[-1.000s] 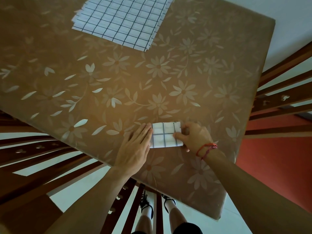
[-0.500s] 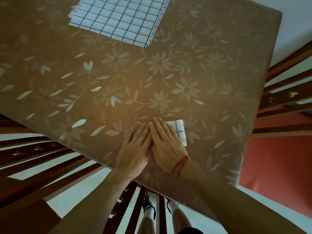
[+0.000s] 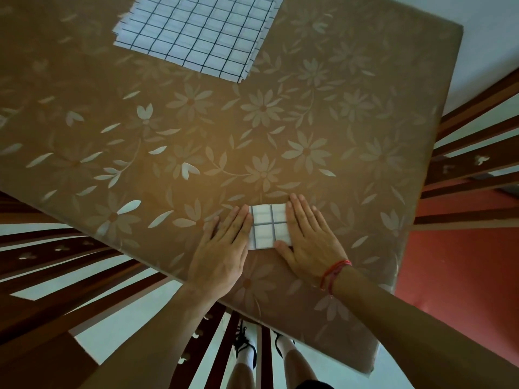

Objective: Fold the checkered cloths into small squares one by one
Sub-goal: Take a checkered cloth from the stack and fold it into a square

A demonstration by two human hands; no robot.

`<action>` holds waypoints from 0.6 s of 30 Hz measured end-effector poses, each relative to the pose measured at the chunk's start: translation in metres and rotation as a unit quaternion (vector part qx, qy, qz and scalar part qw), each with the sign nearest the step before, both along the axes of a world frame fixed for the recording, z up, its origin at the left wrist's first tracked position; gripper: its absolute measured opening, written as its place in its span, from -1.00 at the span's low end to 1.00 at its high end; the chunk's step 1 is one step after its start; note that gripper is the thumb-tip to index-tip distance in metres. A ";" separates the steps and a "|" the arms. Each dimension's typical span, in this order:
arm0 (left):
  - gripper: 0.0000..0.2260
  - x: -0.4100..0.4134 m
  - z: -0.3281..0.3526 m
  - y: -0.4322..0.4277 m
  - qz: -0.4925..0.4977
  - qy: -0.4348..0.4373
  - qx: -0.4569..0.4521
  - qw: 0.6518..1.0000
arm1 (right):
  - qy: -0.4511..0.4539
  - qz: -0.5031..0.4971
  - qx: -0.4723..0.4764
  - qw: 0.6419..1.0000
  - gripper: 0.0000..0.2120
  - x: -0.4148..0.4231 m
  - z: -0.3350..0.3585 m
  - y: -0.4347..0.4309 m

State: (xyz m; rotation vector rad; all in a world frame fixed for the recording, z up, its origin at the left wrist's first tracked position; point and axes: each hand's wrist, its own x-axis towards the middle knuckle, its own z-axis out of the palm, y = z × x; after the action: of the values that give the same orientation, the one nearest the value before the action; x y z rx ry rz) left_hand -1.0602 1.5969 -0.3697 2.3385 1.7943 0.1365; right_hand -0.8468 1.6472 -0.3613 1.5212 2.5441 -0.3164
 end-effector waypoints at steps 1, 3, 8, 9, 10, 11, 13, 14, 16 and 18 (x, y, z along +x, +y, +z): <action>-0.56 0.000 0.001 0.000 -0.001 0.000 0.000 1.000 | -0.006 -0.001 0.000 1.000 -0.25 0.004 0.000 0.000; -0.55 0.001 0.003 0.001 -0.002 0.003 0.000 1.000 | -0.007 -0.002 -0.001 1.000 -0.25 0.004 0.001 0.000; -0.56 0.004 0.011 0.004 0.008 -0.003 -0.008 1.000 | 0.000 -0.004 -0.002 1.000 -0.25 0.003 0.003 0.000; -0.58 0.006 0.015 0.006 0.015 -0.010 -0.007 1.000 | 0.004 -0.005 -0.006 1.000 -0.25 0.002 0.003 0.000; -0.60 0.007 0.017 0.009 0.024 -0.020 -0.005 1.000 | 0.008 -0.006 -0.010 1.000 -0.25 0.002 0.005 0.000; -0.63 0.008 0.020 0.013 0.033 -0.029 -0.007 0.999 | 0.012 -0.008 -0.013 1.000 -0.25 0.001 0.007 0.000; -0.66 0.009 0.025 0.021 0.048 -0.042 -0.022 0.998 | 0.022 -0.007 -0.021 1.000 -0.24 -0.001 0.012 0.002; -0.67 0.010 0.027 0.025 0.052 -0.045 -0.028 0.997 | 0.028 -0.007 -0.026 0.999 -0.23 -0.001 0.014 0.004; -0.66 0.012 0.035 0.032 0.061 -0.053 -0.041 0.996 | 0.040 -0.008 -0.037 0.999 -0.22 -0.003 0.021 0.009; -0.63 0.017 0.045 0.039 0.088 -0.085 -0.068 0.990 | 0.056 -0.010 -0.028 0.998 -0.22 -0.005 0.028 0.014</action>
State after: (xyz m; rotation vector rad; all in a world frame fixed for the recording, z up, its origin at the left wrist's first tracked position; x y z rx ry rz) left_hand -1.0435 1.6362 -0.3243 2.0119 1.8601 0.2242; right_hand -0.8523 1.6613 -0.3330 1.5519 2.5801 -0.4856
